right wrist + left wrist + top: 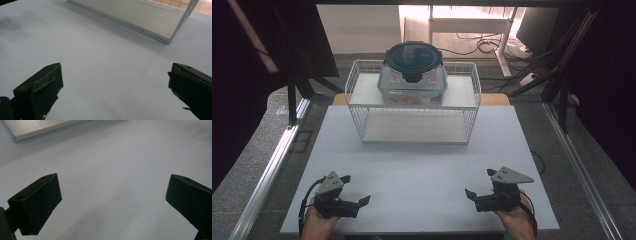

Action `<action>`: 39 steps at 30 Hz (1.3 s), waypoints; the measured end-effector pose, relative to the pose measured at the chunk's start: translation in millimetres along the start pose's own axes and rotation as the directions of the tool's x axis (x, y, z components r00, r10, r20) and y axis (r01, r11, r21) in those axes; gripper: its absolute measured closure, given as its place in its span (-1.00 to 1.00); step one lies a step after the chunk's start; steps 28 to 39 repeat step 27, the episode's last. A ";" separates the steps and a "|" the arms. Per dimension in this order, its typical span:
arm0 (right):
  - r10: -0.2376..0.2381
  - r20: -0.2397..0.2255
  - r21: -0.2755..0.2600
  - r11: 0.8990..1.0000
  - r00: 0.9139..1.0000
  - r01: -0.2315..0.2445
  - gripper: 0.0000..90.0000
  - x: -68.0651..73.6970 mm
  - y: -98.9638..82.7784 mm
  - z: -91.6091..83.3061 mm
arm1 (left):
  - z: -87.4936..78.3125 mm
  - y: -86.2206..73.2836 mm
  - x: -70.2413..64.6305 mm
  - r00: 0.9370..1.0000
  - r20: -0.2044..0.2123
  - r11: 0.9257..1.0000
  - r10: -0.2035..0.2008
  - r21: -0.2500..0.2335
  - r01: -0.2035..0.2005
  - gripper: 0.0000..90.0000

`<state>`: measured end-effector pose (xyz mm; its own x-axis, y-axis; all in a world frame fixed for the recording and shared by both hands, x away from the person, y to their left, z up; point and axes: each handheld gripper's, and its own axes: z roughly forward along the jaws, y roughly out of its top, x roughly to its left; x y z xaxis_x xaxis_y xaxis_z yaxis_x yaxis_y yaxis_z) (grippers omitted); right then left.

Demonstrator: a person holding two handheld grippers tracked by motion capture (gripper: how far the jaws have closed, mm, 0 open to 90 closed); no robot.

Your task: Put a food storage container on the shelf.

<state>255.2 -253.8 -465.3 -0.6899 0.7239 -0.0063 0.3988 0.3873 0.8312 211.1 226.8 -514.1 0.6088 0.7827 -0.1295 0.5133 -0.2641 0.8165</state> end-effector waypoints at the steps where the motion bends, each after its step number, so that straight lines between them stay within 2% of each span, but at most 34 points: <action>1: 0.003 0.002 0.000 1.000 1.000 -0.003 -1.00 -0.7 -1.6 -0.8 | -0.2 -1.9 0.4 1.000 -0.003 1.000 0.000 0.007 0.000 -1.00; 6: 0.016 0.035 0.014 1.000 0.999 -0.017 -1.00 -2.1 -14.0 -5.7 | 1.5 -9.3 2.5 1.000 -0.014 1.000 -0.002 0.026 0.002 -1.00; 10: 0.023 0.045 0.036 0.999 0.999 -0.024 -1.00 -1.6 -24.6 -4.4 | 4.6 -12.4 4.8 1.000 -0.026 0.999 -0.008 0.049 0.009 -1.00; 12: 0.024 0.046 0.044 0.999 0.999 -0.026 -1.00 -1.4 -27.3 -3.3 | 5.4 -12.4 4.2 1.000 -0.031 0.998 0.001 0.057 0.001 -1.00; 15: 0.040 0.042 0.073 0.996 0.998 -0.043 -1.00 -1.6 -37.2 0.8 | 11.1 -13.5 0.0 0.999 -0.029 0.994 0.034 0.108 -0.031 -1.00; 19: 0.075 0.018 0.111 0.991 0.997 -0.077 -1.00 -3.4 -44.7 7.1 | 17.0 -16.2 -0.6 0.999 -0.018 0.987 0.035 0.161 -0.032 -1.00; 21: 0.069 0.022 0.134 0.988 0.997 -0.071 -1.00 -2.9 -45.7 9.4 | 16.9 -16.9 -0.8 0.999 -0.012 0.984 0.038 0.173 -0.036 -1.00; 26: 0.026 0.040 0.150 0.988 0.999 -0.032 -1.00 2.3 -44.1 12.7 | 17.6 -17.2 -2.2 0.999 0.006 0.984 0.035 0.177 -0.036 -1.00; 39: 0.026 0.036 0.154 0.988 0.999 -0.031 -1.00 2.2 -44.5 14.0 | 17.6 -17.2 -2.2 0.999 0.006 0.984 0.035 0.177 -0.036 -1.00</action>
